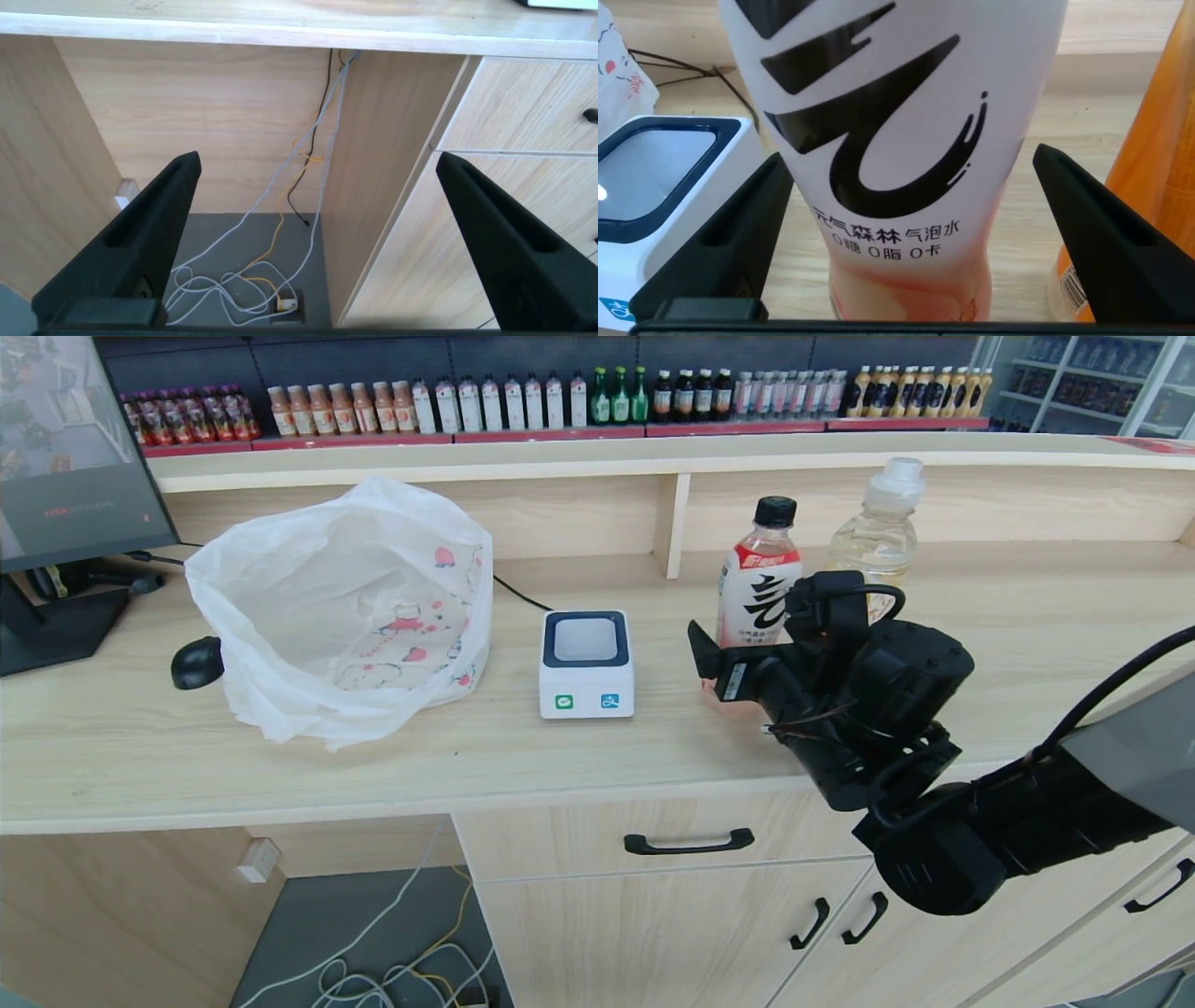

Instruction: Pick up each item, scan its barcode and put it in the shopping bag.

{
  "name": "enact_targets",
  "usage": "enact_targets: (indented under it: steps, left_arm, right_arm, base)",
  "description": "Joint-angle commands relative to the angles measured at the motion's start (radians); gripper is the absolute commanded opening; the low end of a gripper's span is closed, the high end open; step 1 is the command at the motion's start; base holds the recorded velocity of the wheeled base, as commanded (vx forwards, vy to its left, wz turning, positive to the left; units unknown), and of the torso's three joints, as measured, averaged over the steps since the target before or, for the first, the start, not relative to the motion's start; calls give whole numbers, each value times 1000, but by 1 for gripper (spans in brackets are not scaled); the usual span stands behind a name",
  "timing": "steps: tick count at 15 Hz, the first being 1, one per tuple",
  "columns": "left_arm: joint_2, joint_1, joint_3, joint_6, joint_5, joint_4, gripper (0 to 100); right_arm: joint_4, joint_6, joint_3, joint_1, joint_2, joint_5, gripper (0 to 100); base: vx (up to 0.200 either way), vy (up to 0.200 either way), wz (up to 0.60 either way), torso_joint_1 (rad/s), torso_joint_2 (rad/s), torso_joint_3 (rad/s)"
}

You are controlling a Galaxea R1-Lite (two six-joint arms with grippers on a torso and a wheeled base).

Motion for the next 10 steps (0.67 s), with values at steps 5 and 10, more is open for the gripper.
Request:
enact_targets:
  steps: [5, 10]
  left_arm:
    - [0, 0, 0, 0, 0, 0, 100]
    - [0, 0, 0, 0, 0, 0, 100]
  right_arm:
    - [-2, 1, -8, -3, 6, 2, 100]
    - [-8, 1, -98, -3, 45, 3, 100]
  base:
    - [0, 0, 0, 0, 0, 0]
    - [0, 0, 0, 0, 0, 0]
